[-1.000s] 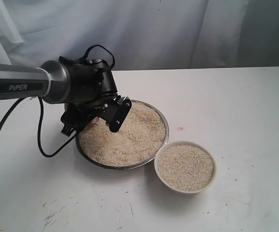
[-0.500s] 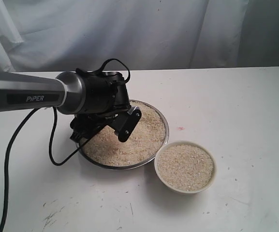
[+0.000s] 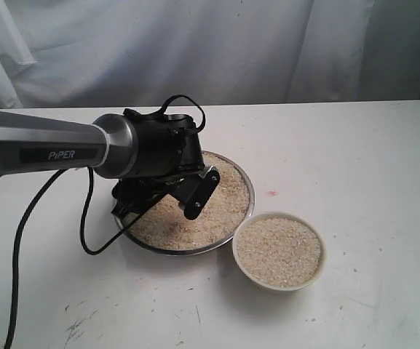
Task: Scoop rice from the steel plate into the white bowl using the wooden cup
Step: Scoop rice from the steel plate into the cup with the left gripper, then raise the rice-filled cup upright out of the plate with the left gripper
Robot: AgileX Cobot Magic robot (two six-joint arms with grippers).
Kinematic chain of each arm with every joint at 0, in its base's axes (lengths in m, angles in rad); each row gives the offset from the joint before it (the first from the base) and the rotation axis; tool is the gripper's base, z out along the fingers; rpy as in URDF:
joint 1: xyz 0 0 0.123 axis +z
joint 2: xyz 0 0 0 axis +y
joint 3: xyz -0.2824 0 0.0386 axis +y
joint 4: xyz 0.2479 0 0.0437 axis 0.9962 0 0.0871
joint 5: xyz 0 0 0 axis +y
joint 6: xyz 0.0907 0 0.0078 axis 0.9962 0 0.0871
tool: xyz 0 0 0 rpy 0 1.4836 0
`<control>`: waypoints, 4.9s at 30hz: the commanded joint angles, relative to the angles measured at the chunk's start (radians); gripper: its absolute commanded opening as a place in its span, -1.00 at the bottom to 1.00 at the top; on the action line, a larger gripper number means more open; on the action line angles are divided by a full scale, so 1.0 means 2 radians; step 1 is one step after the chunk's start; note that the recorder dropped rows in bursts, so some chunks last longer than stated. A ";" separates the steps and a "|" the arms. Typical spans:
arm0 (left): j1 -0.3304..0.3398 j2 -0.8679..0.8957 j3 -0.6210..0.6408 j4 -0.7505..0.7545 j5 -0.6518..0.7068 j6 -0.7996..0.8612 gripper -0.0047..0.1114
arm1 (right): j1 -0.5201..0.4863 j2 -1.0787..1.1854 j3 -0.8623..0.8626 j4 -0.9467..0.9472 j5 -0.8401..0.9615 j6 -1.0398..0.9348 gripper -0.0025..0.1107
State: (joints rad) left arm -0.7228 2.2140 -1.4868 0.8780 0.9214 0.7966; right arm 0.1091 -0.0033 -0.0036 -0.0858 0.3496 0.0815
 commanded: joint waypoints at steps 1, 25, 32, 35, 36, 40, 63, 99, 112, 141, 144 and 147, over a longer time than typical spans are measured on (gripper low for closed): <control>-0.005 0.001 -0.003 -0.003 0.007 -0.005 -0.92 | 0.000 0.002 0.002 0.000 -0.002 0.000 -0.96; -0.035 0.030 -0.003 -0.041 -0.026 -0.005 -0.92 | 0.000 0.002 0.002 0.000 -0.002 0.000 -0.96; -0.042 0.030 -0.003 -0.052 -0.027 -0.005 -0.92 | 0.000 0.002 0.002 0.000 -0.002 0.000 -0.96; -0.043 0.028 -0.003 -0.062 -0.030 -0.005 -0.92 | 0.000 0.002 0.002 0.000 -0.002 0.000 -0.96; -0.043 0.028 -0.003 -0.064 -0.030 -0.005 -0.92 | 0.000 0.002 0.002 0.000 -0.002 0.000 -0.96; -0.043 0.027 -0.004 -0.064 -0.030 -0.005 -0.92 | 0.000 0.002 0.002 0.000 -0.002 0.000 -0.96; -0.026 0.027 -0.004 -0.108 -0.096 -0.117 -0.92 | 0.000 0.002 0.002 0.000 -0.002 0.000 -0.96; 0.059 -0.062 -0.004 -0.315 -0.143 -0.094 -0.92 | 0.000 0.002 0.002 0.000 -0.002 0.000 -0.96; 0.059 -0.119 -0.004 -0.380 -0.123 -0.065 -0.92 | 0.000 0.002 0.002 0.000 -0.002 0.000 -0.96; -0.013 -0.175 -0.004 -0.430 -0.049 -0.026 -0.92 | 0.000 0.002 0.002 0.000 -0.002 0.000 -0.96; -0.028 -0.175 -0.004 -0.422 -0.046 -0.026 -0.92 | 0.000 0.002 0.002 0.000 -0.002 0.000 -0.96; -0.044 -0.175 -0.004 -0.397 -0.042 -0.028 -0.92 | 0.000 0.002 0.002 0.000 -0.002 0.000 -0.96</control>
State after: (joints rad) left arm -0.7808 1.8811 -1.4940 0.0484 0.8363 0.7426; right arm 0.1091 -0.0033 -0.0036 -0.0858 0.3496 0.0815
